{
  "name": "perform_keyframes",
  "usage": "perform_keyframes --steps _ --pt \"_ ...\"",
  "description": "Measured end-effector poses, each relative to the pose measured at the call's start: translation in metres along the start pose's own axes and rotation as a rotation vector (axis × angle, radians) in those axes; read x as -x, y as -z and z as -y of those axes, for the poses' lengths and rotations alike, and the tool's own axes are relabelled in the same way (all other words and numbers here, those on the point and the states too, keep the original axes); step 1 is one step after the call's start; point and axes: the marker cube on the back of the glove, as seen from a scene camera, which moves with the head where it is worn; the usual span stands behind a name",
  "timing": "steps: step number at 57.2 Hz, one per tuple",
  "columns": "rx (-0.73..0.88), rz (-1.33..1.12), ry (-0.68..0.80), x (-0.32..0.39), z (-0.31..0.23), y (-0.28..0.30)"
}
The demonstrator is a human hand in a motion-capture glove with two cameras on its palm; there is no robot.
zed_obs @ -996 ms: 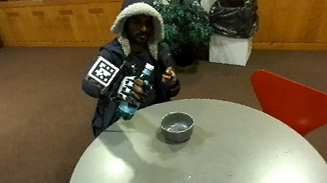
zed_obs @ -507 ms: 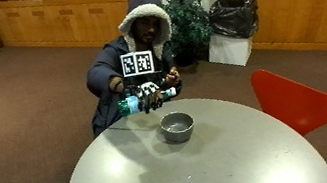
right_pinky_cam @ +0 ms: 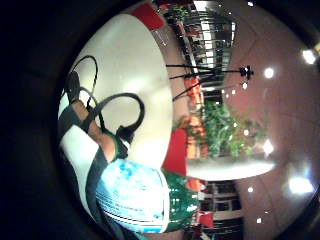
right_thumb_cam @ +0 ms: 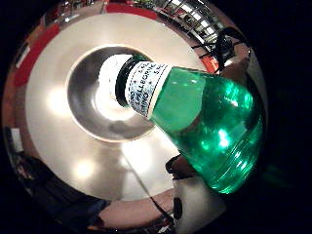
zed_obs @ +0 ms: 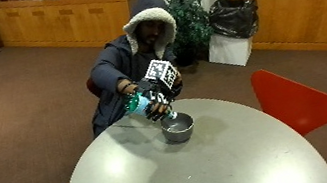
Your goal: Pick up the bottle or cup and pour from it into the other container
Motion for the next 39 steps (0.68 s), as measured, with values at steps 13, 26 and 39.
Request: perform_keyframes --steps 13,26,39 --pt "0.020 -0.077 0.047 0.014 0.007 0.001" --pt "0.026 -0.088 0.048 0.020 0.006 0.003" --pt "0.031 -0.065 0.036 0.007 0.009 -0.002"
